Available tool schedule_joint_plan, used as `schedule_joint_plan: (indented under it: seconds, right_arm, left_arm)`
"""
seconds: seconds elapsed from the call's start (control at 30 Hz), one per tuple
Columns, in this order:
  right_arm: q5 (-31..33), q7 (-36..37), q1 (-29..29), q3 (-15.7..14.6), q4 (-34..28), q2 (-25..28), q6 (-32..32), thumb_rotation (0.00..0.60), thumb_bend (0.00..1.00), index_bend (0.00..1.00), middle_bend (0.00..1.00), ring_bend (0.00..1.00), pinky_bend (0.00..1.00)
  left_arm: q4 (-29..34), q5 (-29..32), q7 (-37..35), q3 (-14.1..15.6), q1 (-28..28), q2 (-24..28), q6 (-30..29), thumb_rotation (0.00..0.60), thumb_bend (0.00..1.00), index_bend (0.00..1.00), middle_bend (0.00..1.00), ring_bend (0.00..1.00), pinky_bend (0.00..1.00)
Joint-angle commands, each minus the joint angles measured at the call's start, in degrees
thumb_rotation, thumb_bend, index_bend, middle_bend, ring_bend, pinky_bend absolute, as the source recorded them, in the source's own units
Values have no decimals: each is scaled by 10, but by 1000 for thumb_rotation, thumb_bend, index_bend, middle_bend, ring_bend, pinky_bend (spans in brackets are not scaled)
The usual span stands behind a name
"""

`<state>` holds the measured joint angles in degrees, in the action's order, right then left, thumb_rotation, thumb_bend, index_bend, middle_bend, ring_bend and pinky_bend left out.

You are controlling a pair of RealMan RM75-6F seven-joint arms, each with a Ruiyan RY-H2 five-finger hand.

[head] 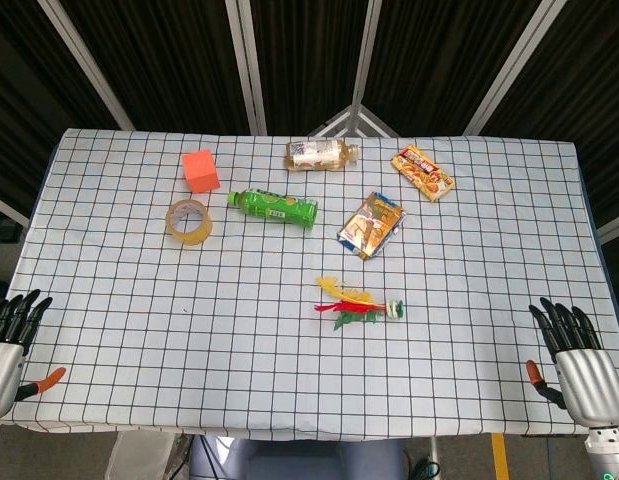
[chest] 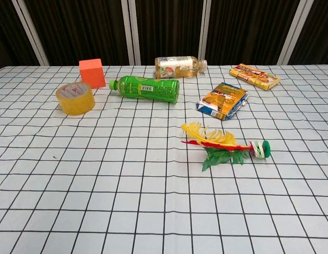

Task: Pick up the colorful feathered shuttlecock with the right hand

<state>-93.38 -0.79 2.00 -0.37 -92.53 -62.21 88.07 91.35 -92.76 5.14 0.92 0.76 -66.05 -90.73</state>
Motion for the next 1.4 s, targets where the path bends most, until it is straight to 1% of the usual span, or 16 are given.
schedule_joint_plan:
  seconds: [0.03, 0.2, 0.33, 0.5, 0.57, 0.67, 0.77, 0.83, 1.0, 1.13, 1.17, 1.27, 1.4]
  right_arm:
    - [0, 0, 0, 0, 0, 0, 0, 600, 470, 0, 0, 0, 0]
    - [-4, 4, 2, 1, -1, -1, 1, 600, 471, 0, 0, 0, 0]
    - [-9, 8, 14, 9, -5, -6, -5, 600, 470, 19, 0, 0, 0]
    - [8, 20, 52, 33, -49, -8, -50, 600, 470, 140, 0, 0, 0]
    - [20, 15, 79, 49, -72, -13, -82, 600, 470, 181, 4, 0, 0]
    - [41, -3, 113, 68, -95, -26, -127, 600, 470, 241, 36, 0, 0]
    - [64, -16, 149, 84, -110, -47, -176, 600, 470, 270, 60, 0, 0]
    - [93, -37, 183, 98, -113, -73, -222, 600, 470, 279, 65, 0, 0]
    - [151, -79, 237, 114, -107, -123, -294, 600, 470, 279, 66, 0, 0]
    - [193, -109, 265, 120, -95, -161, -325, 600, 470, 289, 66, 0, 0]
    - [211, -120, 275, 122, -89, -180, -332, 600, 470, 308, 68, 0, 0]
    - [237, -141, 289, 123, -80, -210, -340, 600, 470, 349, 81, 0, 0]
    - [274, -177, 310, 125, -55, -263, -343, 600, 470, 415, 121, 0, 0]
  left_arm:
    - [0, 0, 0, 0, 0, 0, 0, 600, 0, 0, 0, 0, 0]
    - [0, 0, 0, 0, 0, 0, -1, 600, 0, 0, 0, 0, 0]
    - [0, -2, 0, 1, -1, 0, -1, 600, 0, 0, 0, 0, 0]
    - [0, -2, -1, 1, 1, 0, 2, 600, 0, 0, 0, 0, 0]
    - [1, -3, -1, 1, 2, 0, 3, 600, 0, 0, 0, 0, 0]
    - [1, -4, -1, 1, 3, 0, 4, 600, 0, 0, 0, 0, 0]
    - [1, -4, -3, 2, 3, 1, 3, 600, 0, 0, 0, 0, 0]
    - [1, -4, -5, 2, 3, 1, 4, 600, 0, 0, 0, 0, 0]
    - [2, -3, -10, 3, 4, 4, 8, 600, 0, 0, 0, 0, 0]
    - [5, 0, -15, 4, 5, 6, 12, 600, 0, 0, 0, 0, 0]
    - [6, 1, -17, 4, 5, 7, 13, 600, 0, 0, 0, 0, 0]
    - [7, 0, -20, 4, 6, 9, 14, 600, 0, 0, 0, 0, 0]
    - [8, 3, -26, 4, 7, 11, 18, 600, 0, 0, 0, 0, 0]
